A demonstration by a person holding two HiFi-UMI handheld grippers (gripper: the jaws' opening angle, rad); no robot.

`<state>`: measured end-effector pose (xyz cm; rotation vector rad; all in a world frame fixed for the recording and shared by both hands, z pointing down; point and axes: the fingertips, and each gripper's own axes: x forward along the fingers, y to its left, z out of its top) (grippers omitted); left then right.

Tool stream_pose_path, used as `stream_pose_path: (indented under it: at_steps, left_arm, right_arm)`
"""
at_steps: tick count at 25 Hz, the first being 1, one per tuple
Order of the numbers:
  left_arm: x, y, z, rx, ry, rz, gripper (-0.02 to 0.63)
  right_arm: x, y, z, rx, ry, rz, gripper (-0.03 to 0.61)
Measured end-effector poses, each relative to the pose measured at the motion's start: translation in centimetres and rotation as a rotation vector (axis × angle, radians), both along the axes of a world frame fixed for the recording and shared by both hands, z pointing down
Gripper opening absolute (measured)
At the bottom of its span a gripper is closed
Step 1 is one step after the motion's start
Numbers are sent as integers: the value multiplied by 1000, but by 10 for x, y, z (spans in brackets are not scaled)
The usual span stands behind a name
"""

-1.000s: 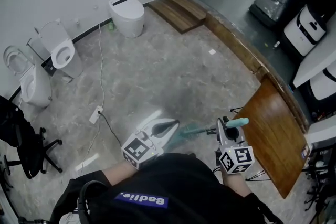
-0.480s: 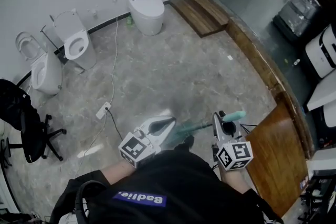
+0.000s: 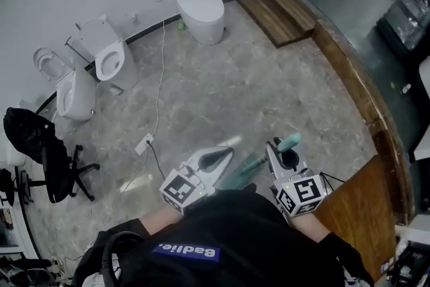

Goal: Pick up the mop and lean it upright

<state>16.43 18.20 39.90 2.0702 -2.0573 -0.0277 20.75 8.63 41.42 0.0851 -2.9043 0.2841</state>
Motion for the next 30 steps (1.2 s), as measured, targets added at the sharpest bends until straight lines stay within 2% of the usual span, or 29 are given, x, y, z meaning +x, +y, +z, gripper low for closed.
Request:
stream_pose_path:
  at_steps: [8, 12, 18, 22, 30]
  left_arm:
    - [-54, -47, 14, -10, 29, -3, 20]
    - [-104, -69, 20, 19, 58, 26, 20]
    - [-207, -95, 10, 64, 84, 99, 20]
    - [-260, -106, 6, 78, 95, 133, 20]
    - [-338, -128, 12, 39, 98, 71, 20]
  right_arm:
    - [-60, -60, 1, 45, 2, 13, 91]
    - [-97, -89, 9, 83, 42, 76, 91]
    - [-176, -120, 2, 120, 92, 188, 89]
    - [-221, -139, -2, 131, 98, 247, 87]
    - [-313, -177, -7, 92, 63, 232, 87]
